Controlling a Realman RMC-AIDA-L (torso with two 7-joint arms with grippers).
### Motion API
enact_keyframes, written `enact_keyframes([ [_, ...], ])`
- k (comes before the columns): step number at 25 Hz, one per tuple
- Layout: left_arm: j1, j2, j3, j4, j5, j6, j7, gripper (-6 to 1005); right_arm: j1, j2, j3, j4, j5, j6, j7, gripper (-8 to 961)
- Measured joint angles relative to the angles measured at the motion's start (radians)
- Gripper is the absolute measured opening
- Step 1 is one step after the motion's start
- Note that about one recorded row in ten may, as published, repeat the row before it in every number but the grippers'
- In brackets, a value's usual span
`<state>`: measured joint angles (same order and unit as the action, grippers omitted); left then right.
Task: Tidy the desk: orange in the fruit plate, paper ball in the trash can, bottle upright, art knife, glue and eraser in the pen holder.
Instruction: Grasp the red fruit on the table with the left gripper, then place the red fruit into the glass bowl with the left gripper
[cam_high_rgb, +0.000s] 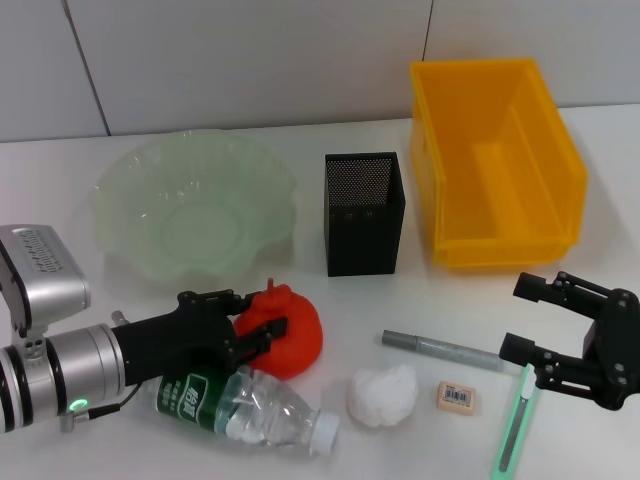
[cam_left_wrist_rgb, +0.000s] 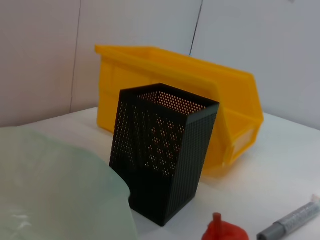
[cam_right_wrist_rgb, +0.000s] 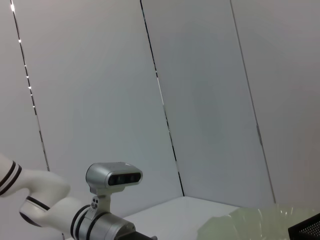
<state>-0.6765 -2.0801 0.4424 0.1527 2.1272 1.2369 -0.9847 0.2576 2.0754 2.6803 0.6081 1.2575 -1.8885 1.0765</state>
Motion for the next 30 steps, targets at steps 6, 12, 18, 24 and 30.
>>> enact_keyframes([
  [6, -0.003, 0.0, 0.002, -0.009, -0.002, 0.03, 0.01, 316, 0.0, 0.001, 0.001, -0.001, -0.001, 0.003, 0.0, 778],
  [12, 0.004, 0.007, -0.02, 0.029, -0.018, 0.235, 0.009, 241, -0.006, 0.002, 0.002, -0.001, 0.002, 0.004, 0.0, 778],
  [18, 0.02, 0.008, -0.045, 0.087, -0.2, 0.298, 0.022, 178, -0.001, 0.002, 0.003, -0.004, 0.002, 0.003, 0.0, 778],
  [24, 0.002, 0.002, -0.043, 0.075, -0.369, 0.108, 0.068, 102, 0.002, 0.002, 0.003, -0.007, 0.002, 0.005, 0.0, 778],
  [30, -0.026, 0.001, -0.045, 0.024, -0.461, -0.068, 0.155, 64, 0.005, 0.002, 0.002, -0.007, 0.002, 0.005, 0.0, 779],
])
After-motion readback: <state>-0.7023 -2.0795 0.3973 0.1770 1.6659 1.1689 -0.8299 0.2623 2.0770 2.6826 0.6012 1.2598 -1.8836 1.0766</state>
